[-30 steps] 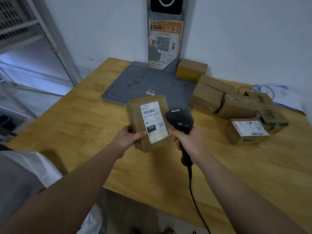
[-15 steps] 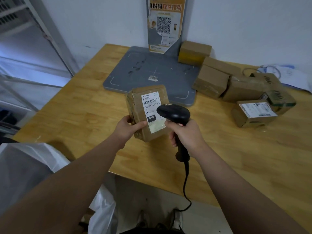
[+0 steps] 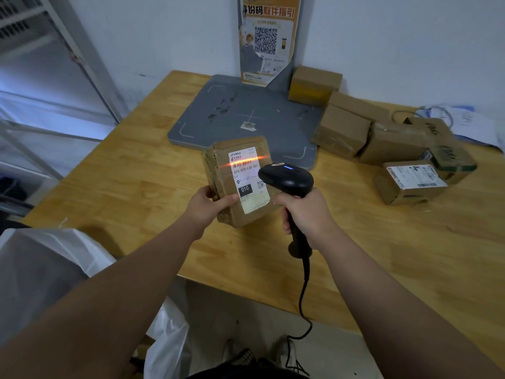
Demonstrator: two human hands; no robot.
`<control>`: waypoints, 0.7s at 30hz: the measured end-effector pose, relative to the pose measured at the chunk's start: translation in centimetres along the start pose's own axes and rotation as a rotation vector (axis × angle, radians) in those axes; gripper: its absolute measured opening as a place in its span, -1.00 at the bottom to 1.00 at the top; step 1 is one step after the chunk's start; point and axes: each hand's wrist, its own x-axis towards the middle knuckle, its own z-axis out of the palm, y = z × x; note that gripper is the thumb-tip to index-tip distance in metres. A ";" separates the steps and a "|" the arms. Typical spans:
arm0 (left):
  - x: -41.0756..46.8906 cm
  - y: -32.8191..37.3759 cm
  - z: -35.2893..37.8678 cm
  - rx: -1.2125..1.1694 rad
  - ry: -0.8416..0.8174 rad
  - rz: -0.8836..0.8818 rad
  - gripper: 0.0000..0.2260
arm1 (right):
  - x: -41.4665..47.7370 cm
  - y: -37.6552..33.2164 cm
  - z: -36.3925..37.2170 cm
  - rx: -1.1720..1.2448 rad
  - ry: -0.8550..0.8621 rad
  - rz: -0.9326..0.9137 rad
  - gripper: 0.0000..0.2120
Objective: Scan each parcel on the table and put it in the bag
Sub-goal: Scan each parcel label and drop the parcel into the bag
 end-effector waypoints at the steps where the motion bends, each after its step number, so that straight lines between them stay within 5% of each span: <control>1: 0.0 -0.1 0.0 0.002 0.002 -0.002 -0.41 | 0.0 0.0 -0.1 0.000 -0.001 0.003 -0.76; 13: -1.0 -0.5 -0.3 -0.019 0.059 -0.009 -0.32 | -0.3 0.6 -0.1 0.053 -0.097 -0.024 -0.77; 21: -7.4 -1.9 -3.9 -0.034 0.285 0.026 -0.20 | -1.7 2.8 4.3 0.148 -0.272 -0.107 -0.76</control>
